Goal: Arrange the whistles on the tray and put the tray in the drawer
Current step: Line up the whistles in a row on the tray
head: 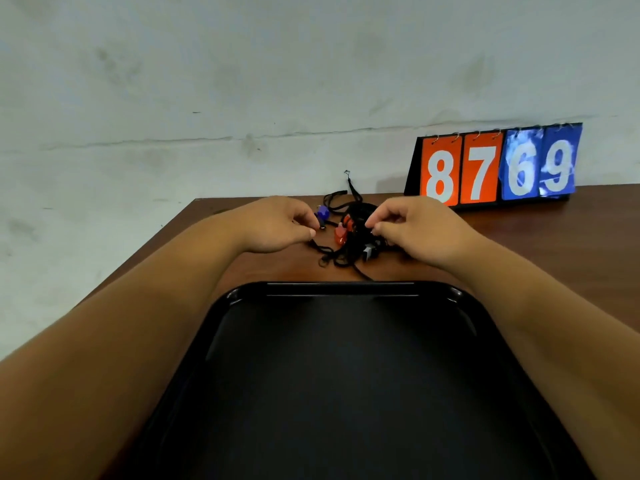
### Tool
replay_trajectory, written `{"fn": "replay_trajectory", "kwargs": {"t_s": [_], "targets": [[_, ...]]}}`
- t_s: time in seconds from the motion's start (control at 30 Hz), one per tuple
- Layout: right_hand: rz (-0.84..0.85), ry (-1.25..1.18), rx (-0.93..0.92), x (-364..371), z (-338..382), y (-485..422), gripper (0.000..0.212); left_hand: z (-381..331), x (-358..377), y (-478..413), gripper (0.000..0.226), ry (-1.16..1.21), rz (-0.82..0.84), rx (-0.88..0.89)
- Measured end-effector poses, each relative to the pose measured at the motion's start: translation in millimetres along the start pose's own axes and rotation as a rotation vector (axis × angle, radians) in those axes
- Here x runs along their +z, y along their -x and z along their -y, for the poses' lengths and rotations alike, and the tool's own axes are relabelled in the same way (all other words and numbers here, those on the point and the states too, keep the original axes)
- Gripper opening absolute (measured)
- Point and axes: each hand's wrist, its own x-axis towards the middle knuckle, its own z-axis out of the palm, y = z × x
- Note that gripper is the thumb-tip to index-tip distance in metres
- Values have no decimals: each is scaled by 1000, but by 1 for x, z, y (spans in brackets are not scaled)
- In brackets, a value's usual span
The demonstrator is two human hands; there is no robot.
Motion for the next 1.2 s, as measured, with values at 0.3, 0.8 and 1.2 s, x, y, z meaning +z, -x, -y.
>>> {"fn": "replay_trajectory", "kwargs": {"t_s": [0.3, 0.8, 1.2], "targets": [[155, 300, -109, 15, -19, -8, 27, 32, 24, -50, 53, 8, -98, 79], [152, 386, -108, 18, -25, -13, 23, 46, 41, -70, 56, -103, -169, 17], [198, 401, -148, 17, -23, -10, 17, 48, 42, -69, 23, -99, -279, 70]]}}
